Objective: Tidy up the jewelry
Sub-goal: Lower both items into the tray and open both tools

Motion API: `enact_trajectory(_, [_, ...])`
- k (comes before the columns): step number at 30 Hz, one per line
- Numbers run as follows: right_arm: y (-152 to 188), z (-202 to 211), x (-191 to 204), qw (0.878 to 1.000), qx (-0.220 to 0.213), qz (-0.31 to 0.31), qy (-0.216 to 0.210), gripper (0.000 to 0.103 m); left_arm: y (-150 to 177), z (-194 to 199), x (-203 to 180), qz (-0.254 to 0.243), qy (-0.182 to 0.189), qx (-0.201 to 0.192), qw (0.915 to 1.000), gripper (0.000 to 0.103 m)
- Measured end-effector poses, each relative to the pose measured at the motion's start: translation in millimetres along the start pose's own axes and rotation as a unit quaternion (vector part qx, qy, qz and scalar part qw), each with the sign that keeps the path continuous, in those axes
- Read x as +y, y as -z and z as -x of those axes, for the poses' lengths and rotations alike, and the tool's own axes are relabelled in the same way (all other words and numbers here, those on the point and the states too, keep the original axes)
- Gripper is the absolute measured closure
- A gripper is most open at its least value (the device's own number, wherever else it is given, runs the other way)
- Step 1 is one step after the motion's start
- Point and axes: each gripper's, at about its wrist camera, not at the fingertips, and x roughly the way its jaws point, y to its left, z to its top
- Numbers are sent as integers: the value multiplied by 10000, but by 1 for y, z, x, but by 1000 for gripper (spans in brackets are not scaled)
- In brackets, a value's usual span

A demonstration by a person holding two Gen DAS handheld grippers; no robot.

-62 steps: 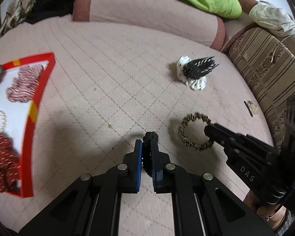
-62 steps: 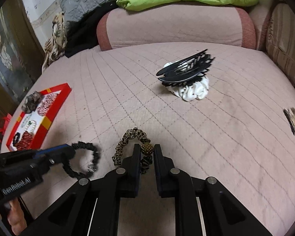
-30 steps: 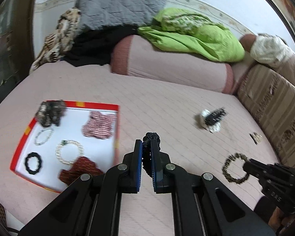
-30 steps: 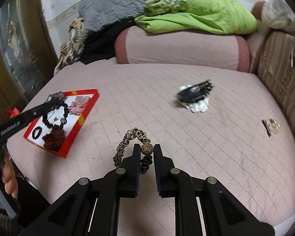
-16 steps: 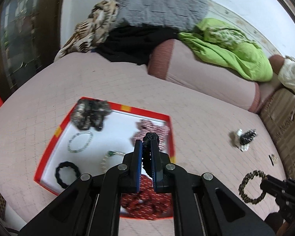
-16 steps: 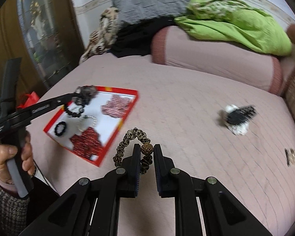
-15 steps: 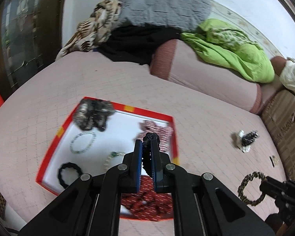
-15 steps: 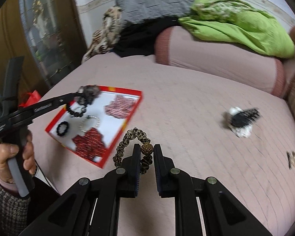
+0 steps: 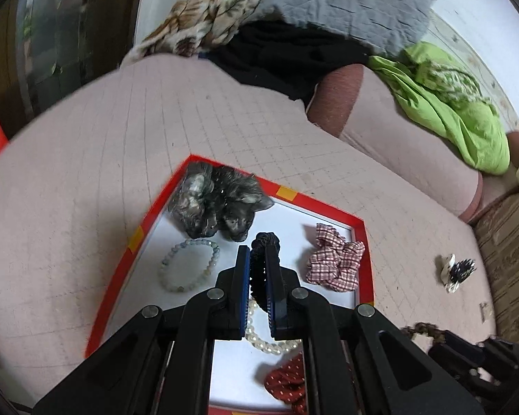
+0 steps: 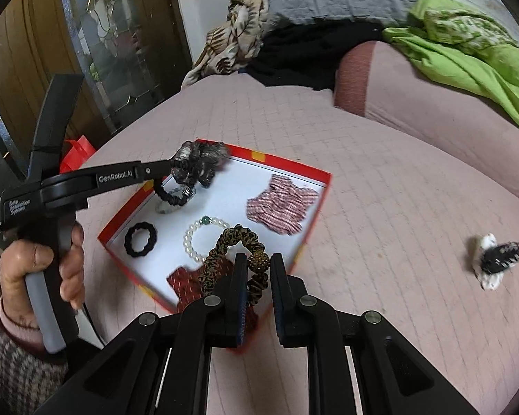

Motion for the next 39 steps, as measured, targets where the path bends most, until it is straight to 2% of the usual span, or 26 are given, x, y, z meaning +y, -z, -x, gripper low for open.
enact_trajectory(6, [-10, -53, 13, 9993, 295, 166, 127, 89, 0, -32, 28, 301, -264, 267, 9988, 95])
enact_trajectory(10, [-7, -79, 11, 9983, 493, 173, 260, 89, 1, -47, 35, 453, -121, 441, 9979, 95])
enact_trajectory(13, [-6, -91, 7, 9978, 594, 68, 293, 89, 1, -51, 30, 359, -81, 471, 9982, 95])
enact_trajectory(19, [-5, -104, 3, 9969, 673, 62, 404, 89, 7, -48, 19, 1, -331, 590, 9977, 95])
enact_trajectory(24, [-8, -114, -1, 9961, 679, 45, 563, 89, 15, -45, 19, -249, -719, 577, 9954, 95])
enact_trajectory(34, [-10, -113, 0, 9955, 609, 143, 705, 86, 15, -40, 25, -104, -678, 500, 9964, 94])
enact_trajectory(39, [-10, -101, 6, 9963, 503, 210, 671, 73, 16, -35, 20, -182, -642, 451, 9968, 87])
